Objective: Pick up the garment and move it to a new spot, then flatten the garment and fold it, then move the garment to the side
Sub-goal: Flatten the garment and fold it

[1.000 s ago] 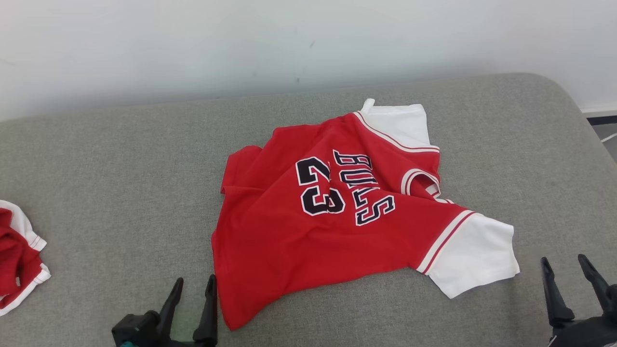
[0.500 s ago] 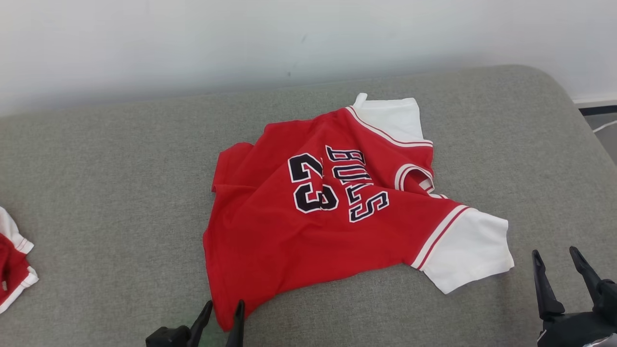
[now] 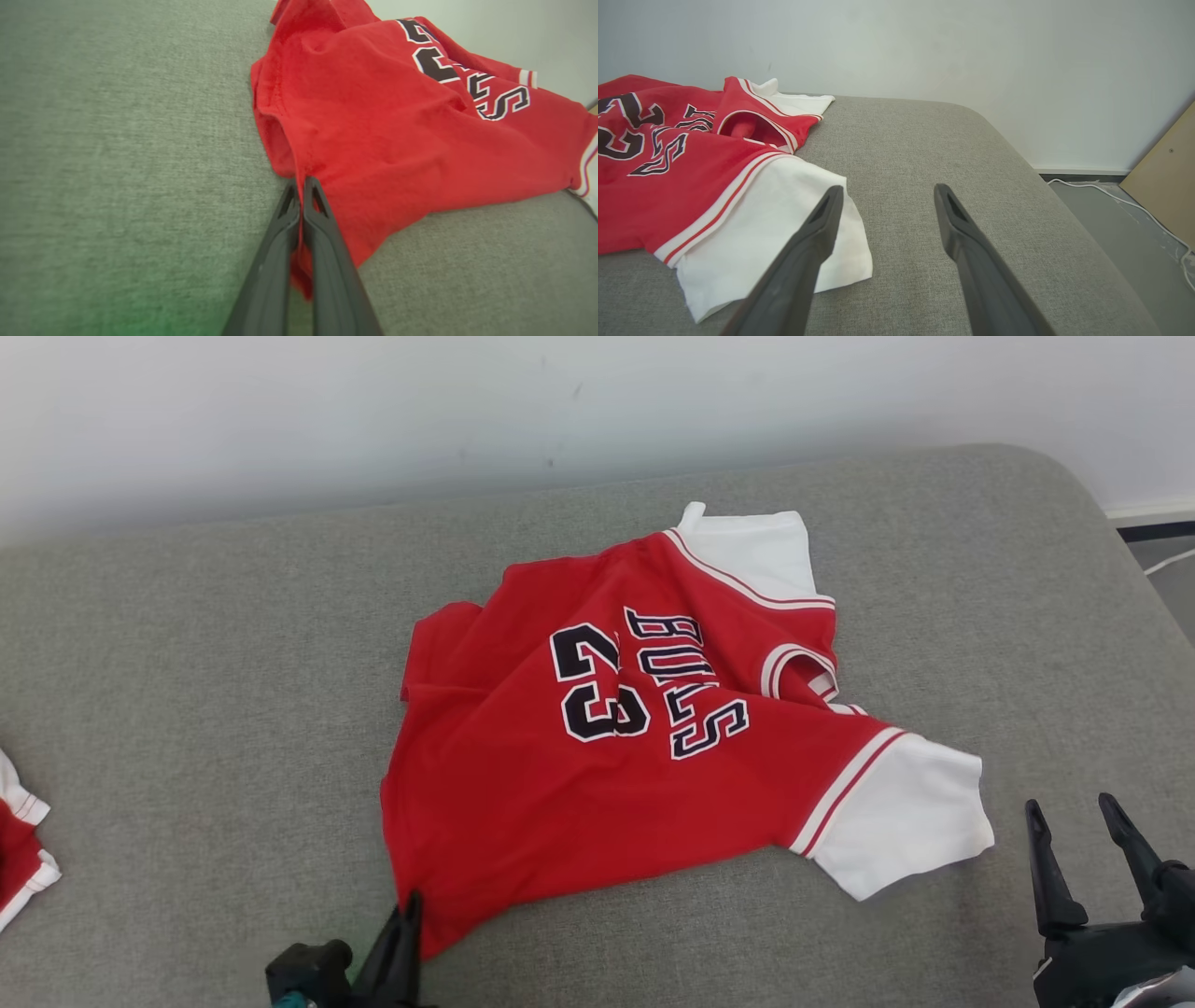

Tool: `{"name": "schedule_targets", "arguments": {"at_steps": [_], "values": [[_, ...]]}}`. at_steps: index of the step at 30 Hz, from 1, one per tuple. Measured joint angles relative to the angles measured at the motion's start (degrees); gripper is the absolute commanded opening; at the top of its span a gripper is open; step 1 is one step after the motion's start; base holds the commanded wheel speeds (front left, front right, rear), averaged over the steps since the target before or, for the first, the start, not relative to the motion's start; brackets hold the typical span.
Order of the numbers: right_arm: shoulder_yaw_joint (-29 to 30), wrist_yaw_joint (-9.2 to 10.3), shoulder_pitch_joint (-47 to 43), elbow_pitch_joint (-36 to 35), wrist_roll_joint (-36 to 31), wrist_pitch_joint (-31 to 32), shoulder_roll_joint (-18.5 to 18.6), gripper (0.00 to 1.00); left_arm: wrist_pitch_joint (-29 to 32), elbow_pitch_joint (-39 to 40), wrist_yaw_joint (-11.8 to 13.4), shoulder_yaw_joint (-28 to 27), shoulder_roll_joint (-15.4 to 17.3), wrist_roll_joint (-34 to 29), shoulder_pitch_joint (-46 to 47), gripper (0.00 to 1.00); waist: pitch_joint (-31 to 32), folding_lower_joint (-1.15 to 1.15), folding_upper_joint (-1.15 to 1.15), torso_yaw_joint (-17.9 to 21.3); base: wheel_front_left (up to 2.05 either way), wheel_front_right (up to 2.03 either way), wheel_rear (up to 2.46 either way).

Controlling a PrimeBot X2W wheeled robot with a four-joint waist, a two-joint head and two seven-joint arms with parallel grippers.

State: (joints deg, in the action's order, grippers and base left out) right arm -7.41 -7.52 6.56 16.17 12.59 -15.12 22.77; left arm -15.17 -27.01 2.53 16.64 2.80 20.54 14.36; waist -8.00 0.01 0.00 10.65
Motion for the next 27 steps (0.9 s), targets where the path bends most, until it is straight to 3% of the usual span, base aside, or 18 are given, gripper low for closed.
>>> {"name": "schedule_targets", "arguments": {"at_steps": [7, 15, 16, 17, 18, 27], "values": [[0.12, 0.0, 0.01, 0.12, 0.27, 0.0, -0.89, 1.0, 0.04, 0.57, 0.86, -6.73, 0.01, -2.89, -0.04, 0.0, -0.15, 0.0, 0.0, -1.47, 0.0, 0.0, 0.0], [-0.84, 0.0, 0.42, 0.91, 0.88, 0.0, -1.11, 1.0, 0.04, -1.9, -1.0, -14.13, 0.04, -7.6, 0.18, 0.0, 0.07, -0.01, 0.0, -2.99, 0.0, 0.0, 0.0], [-0.91, 0.0, 0.52, 1.0, 1.04, 0.0, -1.1, 1.0, 0.04, -2.27, -1.54, -14.78, 0.03, -8.28, 0.18, 0.12, 0.2, 0.0, 0.0, -3.05, 0.0, 0.0, 0.0], [-1.02, 0.0, 0.57, 1.09, 1.04, 0.01, -1.11, 1.0, 0.04, -2.53, -1.98, -15.3, 0.02, -8.64, 0.19, 0.48, 0.34, -0.01, 0.0, -3.09, 0.0, 0.0, 0.0], [-1.15, 0.0, 0.58, 1.15, 1.09, 0.0, -1.13, 1.0, 0.04, -2.57, -2.03, -15.77, 0.01, -9.18, 0.18, 1.0, 0.52, 0.0, 0.0, -3.1, 0.0, 0.0, 0.0], [-2.21, 0.0, -0.51, 1.23, 1.51, 0.0, -3.71, 1.0, 0.04, 3.98, -1.57, -18.19, 0.08, -12.51, -4.73, 1.0, 3.81, -0.01, 0.0, -2.64, 0.0, 0.0, 0.0]]}}
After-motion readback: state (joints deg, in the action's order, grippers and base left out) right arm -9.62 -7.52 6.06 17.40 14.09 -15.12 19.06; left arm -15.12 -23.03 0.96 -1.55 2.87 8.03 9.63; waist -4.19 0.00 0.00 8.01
